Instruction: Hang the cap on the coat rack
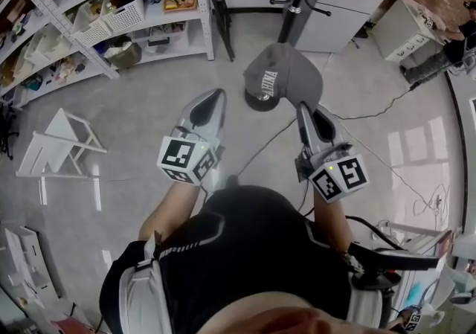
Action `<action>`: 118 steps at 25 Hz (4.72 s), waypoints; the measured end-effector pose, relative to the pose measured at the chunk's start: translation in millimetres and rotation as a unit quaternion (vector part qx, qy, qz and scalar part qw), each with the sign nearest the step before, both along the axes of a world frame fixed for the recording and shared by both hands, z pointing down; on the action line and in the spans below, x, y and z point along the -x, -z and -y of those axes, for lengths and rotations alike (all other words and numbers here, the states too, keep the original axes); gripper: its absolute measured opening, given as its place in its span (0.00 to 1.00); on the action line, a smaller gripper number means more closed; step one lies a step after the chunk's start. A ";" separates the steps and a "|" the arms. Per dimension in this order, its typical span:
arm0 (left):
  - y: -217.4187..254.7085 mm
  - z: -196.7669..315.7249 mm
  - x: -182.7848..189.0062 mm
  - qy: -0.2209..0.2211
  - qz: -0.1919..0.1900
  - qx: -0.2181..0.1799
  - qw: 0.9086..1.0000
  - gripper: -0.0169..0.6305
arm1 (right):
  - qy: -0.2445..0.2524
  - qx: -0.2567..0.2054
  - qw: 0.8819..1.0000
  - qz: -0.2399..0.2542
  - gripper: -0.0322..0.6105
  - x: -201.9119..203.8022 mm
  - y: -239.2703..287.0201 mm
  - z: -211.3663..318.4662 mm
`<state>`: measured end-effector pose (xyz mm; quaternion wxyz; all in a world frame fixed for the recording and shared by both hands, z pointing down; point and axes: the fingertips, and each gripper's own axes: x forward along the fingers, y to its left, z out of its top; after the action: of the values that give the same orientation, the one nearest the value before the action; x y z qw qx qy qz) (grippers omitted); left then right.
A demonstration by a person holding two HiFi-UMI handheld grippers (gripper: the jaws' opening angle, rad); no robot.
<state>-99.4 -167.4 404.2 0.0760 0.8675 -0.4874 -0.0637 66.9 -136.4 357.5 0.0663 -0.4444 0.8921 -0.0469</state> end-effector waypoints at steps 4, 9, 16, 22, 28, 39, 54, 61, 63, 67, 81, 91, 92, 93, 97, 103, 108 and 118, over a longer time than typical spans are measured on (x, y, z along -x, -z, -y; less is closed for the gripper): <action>-0.2 22.7 10.9 0.002 -0.003 0.003 1.000 0.03 | 0.001 -0.001 1.000 0.000 0.09 10.4 2.2 20.0; -5.7 46.0 10.5 0.005 -0.004 0.007 1.000 0.03 | 0.011 -0.004 1.000 0.000 0.09 12.4 2.4 45.2; 9.8 94.1 -6.3 0.026 0.006 0.002 1.000 0.03 | 0.056 -0.017 0.998 0.007 0.09 4.8 18.2 95.1; 38.3 133.1 -14.2 0.050 -0.008 -0.021 0.999 0.03 | 0.096 -0.038 0.995 0.009 0.09 4.0 38.0 141.8; 51.1 167.4 -24.7 0.082 0.008 -0.032 0.996 0.03 | 0.147 -0.068 0.987 0.010 0.09 1.2 62.2 177.8; 71.2 201.3 -1.8 0.137 0.031 -0.037 0.989 0.03 | 0.188 -0.062 0.980 0.015 0.09 11.9 72.7 230.2; 130.8 237.0 37.8 0.120 0.042 -0.081 0.989 0.03 | 0.183 -0.126 0.974 0.034 0.09 53.9 149.9 260.1; 154.7 246.7 38.9 0.110 0.046 -0.106 0.987 0.03 | 0.186 -0.151 0.970 0.040 0.09 60.7 178.3 266.8; 160.1 250.1 38.6 0.108 0.045 -0.109 0.987 0.03 | 0.185 -0.163 0.968 0.043 0.09 60.0 190.2 267.8; 170.7 257.0 34.9 0.101 0.037 -0.109 0.988 0.03 | 0.189 -0.184 0.964 0.037 0.09 59.8 212.7 270.0; 217.8 278.2 42.3 0.096 0.041 -0.147 0.984 0.03 | 0.203 -0.237 0.949 0.052 0.09 69.3 271.7 283.5; 234.3 285.1 25.1 0.069 0.036 -0.162 0.984 0.03 | 0.200 -0.295 0.931 0.081 0.09 56.6 312.5 263.1; 235.1 285.2 22.1 0.066 0.035 -0.162 0.984 0.03 | 0.199 -0.301 0.929 0.087 0.09 52.9 317.4 261.3; 235.8 285.3 18.5 0.063 0.034 -0.163 0.984 0.03 | 0.198 -0.306 0.926 0.095 0.09 48.2 322.1 259.9; 234.5 285.3 1.4 0.044 0.036 -0.164 0.985 0.03 | 0.191 -0.317 0.921 0.123 0.09 26.5 337.0 258.5; 227.4 282.7 -12.2 0.029 0.034 -0.156 0.987 0.03 | 0.159 -0.315 0.925 0.138 0.09 -2.8 331.9 256.3; 224.3 277.8 -24.1 0.016 0.036 -0.156 0.987 0.03 | 0.137 -0.313 0.929 0.144 0.09 -25.6 324.4 245.8; 210.6 274.7 -61.1 -0.025 0.026 -0.139 0.990 0.03 | 0.103 -0.291 0.941 0.137 0.09 -54.8 301.3 227.6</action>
<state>-38.3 -442.1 193.6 -0.0566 0.8828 -0.4541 -0.1059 121.6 -364.0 56.2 0.3091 -0.3010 0.8900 0.1474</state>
